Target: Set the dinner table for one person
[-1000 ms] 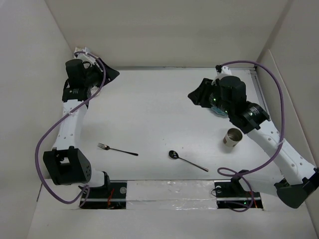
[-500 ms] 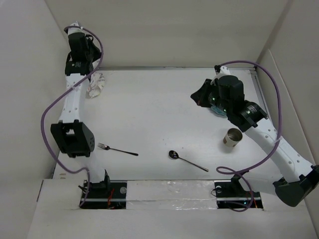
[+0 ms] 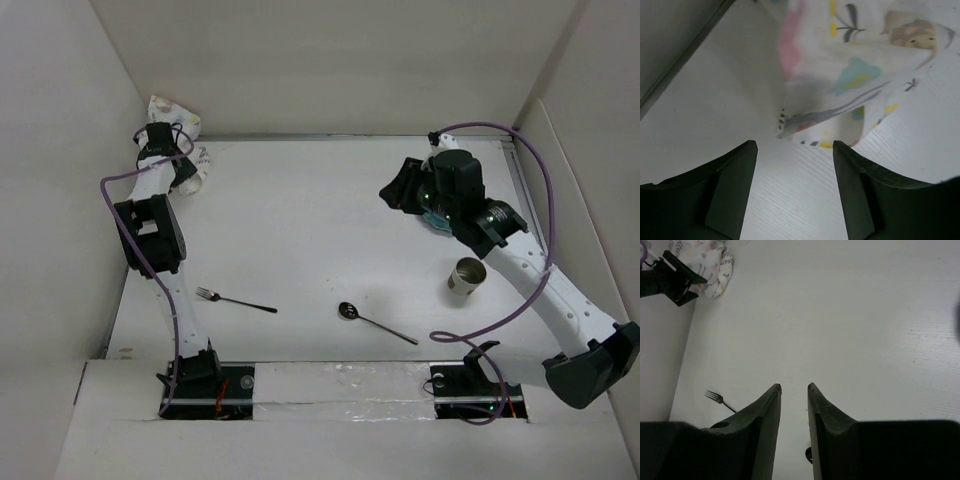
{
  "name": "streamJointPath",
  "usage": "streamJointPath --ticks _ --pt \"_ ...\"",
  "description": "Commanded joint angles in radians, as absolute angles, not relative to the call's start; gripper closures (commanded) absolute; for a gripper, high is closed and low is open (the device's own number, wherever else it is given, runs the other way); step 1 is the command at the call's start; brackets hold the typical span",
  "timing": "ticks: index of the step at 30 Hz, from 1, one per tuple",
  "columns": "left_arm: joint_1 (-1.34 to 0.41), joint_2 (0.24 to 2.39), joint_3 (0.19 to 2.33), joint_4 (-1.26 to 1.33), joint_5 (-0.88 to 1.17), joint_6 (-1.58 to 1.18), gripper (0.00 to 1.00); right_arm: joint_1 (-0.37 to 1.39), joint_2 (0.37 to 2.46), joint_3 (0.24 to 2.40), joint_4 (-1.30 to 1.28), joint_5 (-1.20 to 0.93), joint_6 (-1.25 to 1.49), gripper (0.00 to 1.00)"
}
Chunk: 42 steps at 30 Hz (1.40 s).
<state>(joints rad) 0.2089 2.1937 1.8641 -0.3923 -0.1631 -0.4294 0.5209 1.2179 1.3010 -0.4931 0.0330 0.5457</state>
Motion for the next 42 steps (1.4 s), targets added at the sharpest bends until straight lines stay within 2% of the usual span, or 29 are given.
streamJointPath --ticks 1,2,6,9,11,12,13,14,15,17,18,20,21,23,25,29,32,35,36,39,42 --pt "0.230 2.127 1.854 -0.302 -0.135 -0.408 0.41 0.511 1.232 1.281 -0.428 -0.032 0.535 0.54" --pt "0.230 2.196 1.920 -0.314 -0.130 -0.390 0.40 0.511 1.255 1.282 -0.428 -0.052 0.537 0.46" --pt "0.230 2.276 2.009 -0.344 -0.153 -0.383 0.40 0.511 1.288 1.298 -0.440 -0.086 0.534 0.43" --pt "0.230 2.316 2.051 -0.324 -0.123 -0.374 0.44 0.511 1.312 1.305 -0.442 -0.095 0.532 0.43" --pt "0.230 2.333 2.057 -0.305 -0.092 -0.377 0.56 0.520 1.316 1.307 -0.437 -0.095 0.535 0.43" --pt "0.230 2.341 2.059 -0.298 -0.059 -0.377 0.65 0.529 1.325 1.312 -0.437 -0.095 0.537 0.45" --pt "0.230 2.345 2.062 -0.298 -0.048 -0.394 0.89 0.529 1.331 1.325 -0.439 -0.094 0.537 0.46" --pt "0.230 2.342 2.057 -0.296 -0.034 -0.405 0.99 0.529 1.335 1.334 -0.440 -0.091 0.537 0.48" --pt "0.215 2.333 2.048 -0.284 -0.006 -0.414 1.00 0.529 1.342 1.341 -0.445 -0.083 0.537 0.55" --pt "0.189 2.272 2.020 -0.256 0.058 -0.428 1.00 0.538 1.348 1.364 -0.440 -0.078 0.535 0.62" --pt "0.173 2.248 2.004 -0.238 0.102 -0.445 1.00 0.538 1.348 1.367 -0.430 -0.080 0.535 0.69" --pt "0.112 2.169 1.996 -0.218 0.159 -0.480 1.00 0.548 1.365 1.385 -0.423 -0.081 0.532 0.74" --pt "0.092 2.140 1.999 -0.203 0.197 -0.497 1.00 0.548 1.373 1.396 -0.428 -0.075 0.529 0.83" --pt "0.028 2.050 1.968 -0.169 0.242 -0.566 1.00 0.548 1.397 1.436 -0.436 -0.071 0.522 0.90" --pt "-0.033 1.973 1.925 -0.091 0.334 -0.653 1.00 0.557 1.407 1.465 -0.436 -0.068 0.506 0.91" --pt "-0.113 1.870 1.853 0.033 0.390 -0.765 1.00 0.557 1.407 1.497 -0.428 -0.032 0.497 0.90" --pt "-0.149 1.810 1.838 0.087 0.390 -0.824 1.00 0.546 1.414 1.542 -0.454 -0.035 0.495 0.86" --pt "-0.178 1.741 1.770 0.176 0.422 -0.877 1.00 0.555 1.402 1.534 -0.460 -0.034 0.506 0.75" --pt "-0.178 1.730 1.767 0.205 0.460 -0.891 1.00 0.555 1.387 1.525 -0.459 -0.022 0.515 0.63" --pt "-0.201 1.703 1.796 0.201 0.486 -0.897 1.00 0.564 1.362 1.493 -0.442 -0.024 0.534 0.38" --pt "-0.235 1.678 1.857 0.161 0.515 -0.873 1.00 0.575 1.358 1.503 -0.462 -0.008 0.535 0.28"
